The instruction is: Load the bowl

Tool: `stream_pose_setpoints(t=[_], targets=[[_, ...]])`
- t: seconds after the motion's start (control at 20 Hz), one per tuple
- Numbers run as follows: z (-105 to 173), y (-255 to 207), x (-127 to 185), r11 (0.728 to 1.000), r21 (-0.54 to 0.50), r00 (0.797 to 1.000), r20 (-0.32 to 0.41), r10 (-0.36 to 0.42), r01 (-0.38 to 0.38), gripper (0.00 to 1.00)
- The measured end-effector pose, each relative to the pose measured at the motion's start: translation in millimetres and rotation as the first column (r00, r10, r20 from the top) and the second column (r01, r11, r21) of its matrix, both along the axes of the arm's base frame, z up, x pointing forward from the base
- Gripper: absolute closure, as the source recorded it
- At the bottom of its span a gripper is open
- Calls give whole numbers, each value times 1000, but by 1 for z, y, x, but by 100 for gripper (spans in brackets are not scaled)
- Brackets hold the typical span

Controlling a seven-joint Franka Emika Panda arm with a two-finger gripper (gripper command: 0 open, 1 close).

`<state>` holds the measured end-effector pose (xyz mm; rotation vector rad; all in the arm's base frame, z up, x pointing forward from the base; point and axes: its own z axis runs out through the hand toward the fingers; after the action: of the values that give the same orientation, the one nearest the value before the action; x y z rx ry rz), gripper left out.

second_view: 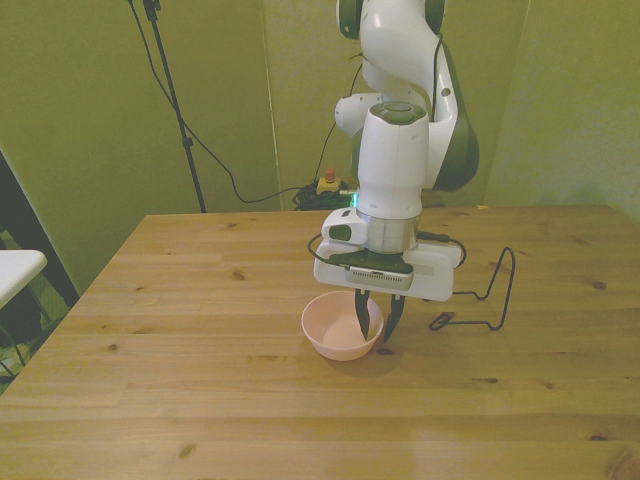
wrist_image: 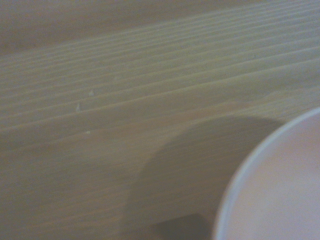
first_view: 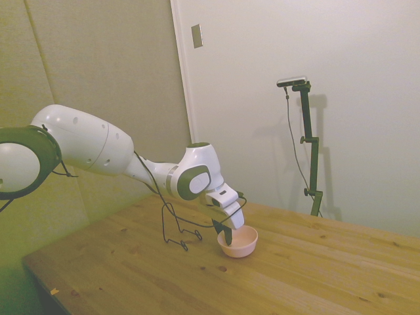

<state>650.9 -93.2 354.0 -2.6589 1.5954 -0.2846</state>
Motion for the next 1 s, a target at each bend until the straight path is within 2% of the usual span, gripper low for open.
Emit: stream_pose_setpoints(t=[0.4, 0.65, 0.8, 0.95, 1.0], targets=[[19, -2, 3, 999, 23, 999, 20, 35, -36, 100], [41, 1, -3, 988, 124, 995, 36, 88, -92, 100], [67, -2, -12, 965, 222, 989, 70, 129, -142, 100], [96, 0, -26, 927, 318, 978, 121, 167, -198, 100], [116, 7, -47, 909, 344, 970, 144, 195, -234, 100]])
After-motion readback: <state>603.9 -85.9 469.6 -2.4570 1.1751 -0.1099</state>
